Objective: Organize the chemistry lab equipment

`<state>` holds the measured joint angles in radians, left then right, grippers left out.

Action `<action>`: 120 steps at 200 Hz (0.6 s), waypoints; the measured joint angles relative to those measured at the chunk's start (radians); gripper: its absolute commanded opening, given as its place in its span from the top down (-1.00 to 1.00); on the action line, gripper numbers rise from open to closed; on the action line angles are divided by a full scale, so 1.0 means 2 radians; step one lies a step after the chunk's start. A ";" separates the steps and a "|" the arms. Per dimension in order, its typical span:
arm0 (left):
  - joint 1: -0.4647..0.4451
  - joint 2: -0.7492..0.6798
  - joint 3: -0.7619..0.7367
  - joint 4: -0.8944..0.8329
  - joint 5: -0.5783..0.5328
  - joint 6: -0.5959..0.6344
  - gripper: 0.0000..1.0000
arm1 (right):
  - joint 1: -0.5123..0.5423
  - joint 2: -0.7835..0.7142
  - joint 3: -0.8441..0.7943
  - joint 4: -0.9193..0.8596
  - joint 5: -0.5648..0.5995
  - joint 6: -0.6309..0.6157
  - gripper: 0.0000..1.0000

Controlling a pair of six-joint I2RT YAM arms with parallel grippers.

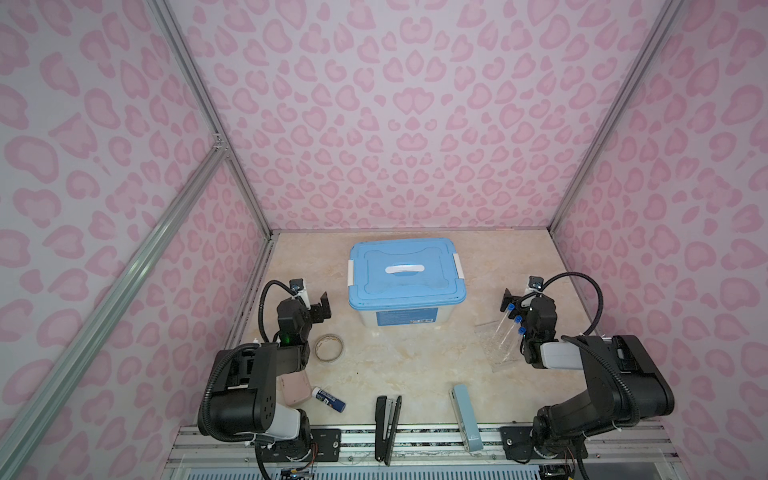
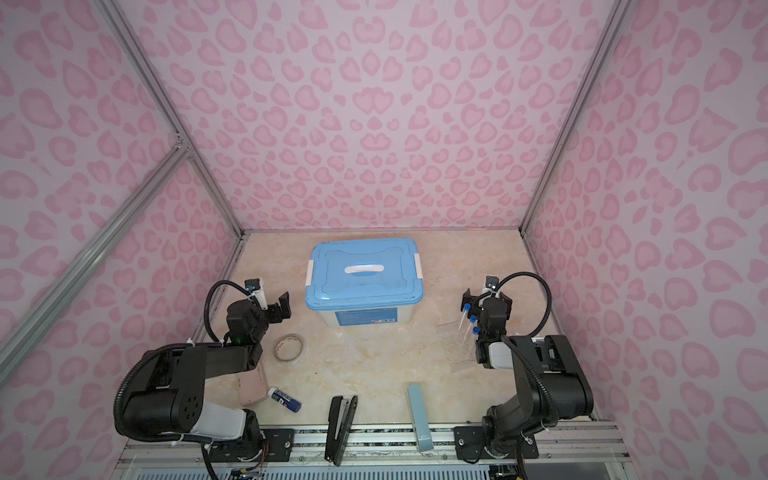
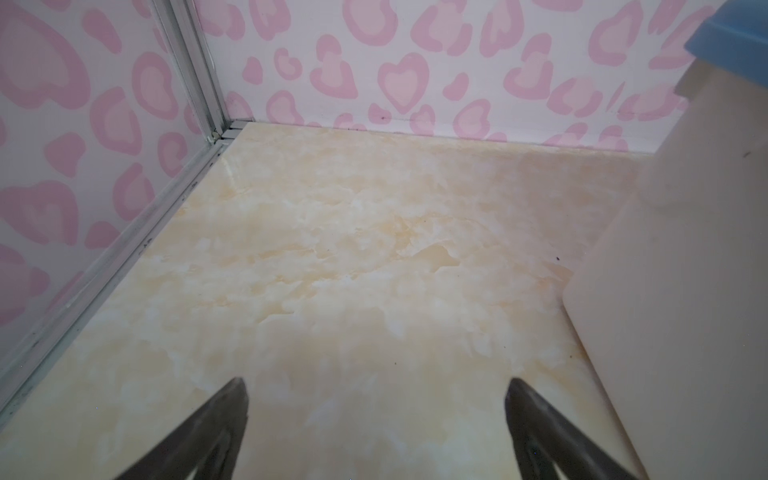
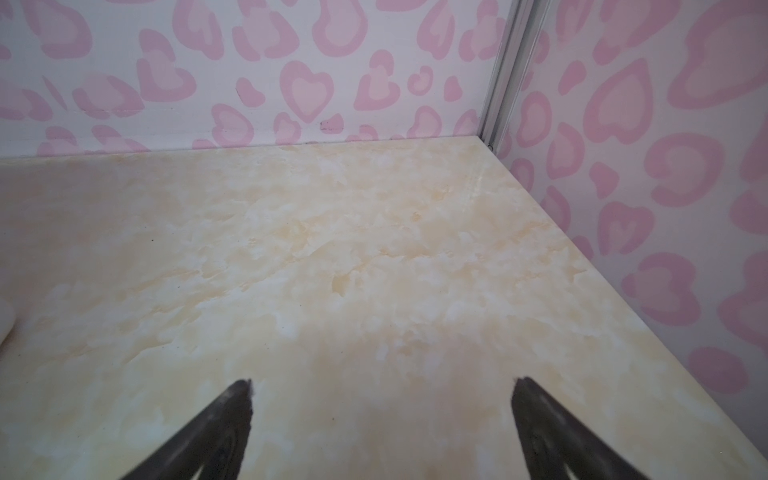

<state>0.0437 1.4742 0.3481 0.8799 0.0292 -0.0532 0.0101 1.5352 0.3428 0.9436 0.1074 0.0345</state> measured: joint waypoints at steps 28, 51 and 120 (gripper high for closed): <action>-0.001 0.000 -0.002 0.010 -0.002 0.000 -0.95 | 0.000 0.000 0.001 -0.003 0.000 0.000 -0.97; -0.002 0.000 -0.003 0.010 -0.005 0.000 -0.95 | 0.000 0.000 0.001 -0.003 0.000 0.000 -0.97; -0.003 0.001 0.000 0.010 -0.006 0.000 -0.95 | 0.001 0.000 0.001 -0.003 0.002 0.000 -0.97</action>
<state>0.0372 1.4765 0.3473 0.8997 0.0181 -0.0525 0.0120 1.5352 0.3439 0.9371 0.1116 0.0338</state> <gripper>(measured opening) 0.973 0.983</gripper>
